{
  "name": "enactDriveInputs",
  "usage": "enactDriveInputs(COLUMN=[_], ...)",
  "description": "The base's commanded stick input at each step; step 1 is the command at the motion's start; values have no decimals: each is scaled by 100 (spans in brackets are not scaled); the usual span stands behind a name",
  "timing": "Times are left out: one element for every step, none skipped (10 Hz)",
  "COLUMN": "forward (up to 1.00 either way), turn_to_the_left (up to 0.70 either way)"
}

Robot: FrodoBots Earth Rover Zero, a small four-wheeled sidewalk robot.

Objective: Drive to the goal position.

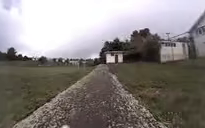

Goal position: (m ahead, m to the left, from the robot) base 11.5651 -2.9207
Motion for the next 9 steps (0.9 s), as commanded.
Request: enactDriveInputs(forward=[70,70,70,70,70,70,70,70,70], turn_to_the_left=[0,0,0,0,0,0,0,0,0])
